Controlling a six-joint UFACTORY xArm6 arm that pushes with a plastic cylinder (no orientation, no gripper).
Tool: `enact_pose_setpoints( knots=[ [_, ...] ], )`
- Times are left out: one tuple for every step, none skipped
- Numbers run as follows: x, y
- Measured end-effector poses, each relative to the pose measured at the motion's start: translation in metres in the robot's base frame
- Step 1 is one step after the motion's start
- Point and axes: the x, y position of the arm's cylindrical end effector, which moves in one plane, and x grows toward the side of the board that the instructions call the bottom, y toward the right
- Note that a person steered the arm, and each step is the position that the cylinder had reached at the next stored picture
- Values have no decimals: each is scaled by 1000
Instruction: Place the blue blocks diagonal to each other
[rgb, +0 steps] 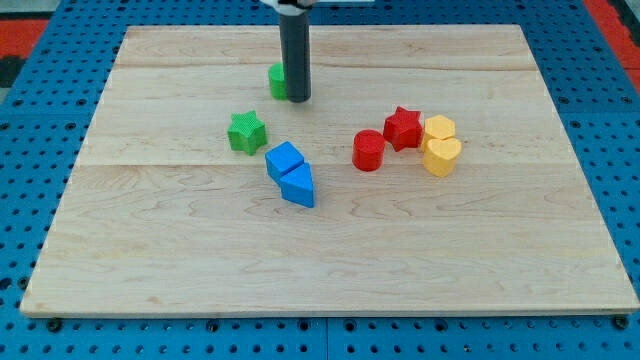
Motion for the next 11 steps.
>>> enact_pose_setpoints(
  knots=[
    [-16,25],
    [9,37],
    [63,37],
    [122,36],
    [178,36],
    [199,24],
    [167,-15],
    [134,-37],
    [145,-27],
    [177,-7],
    [171,37]
  ],
)
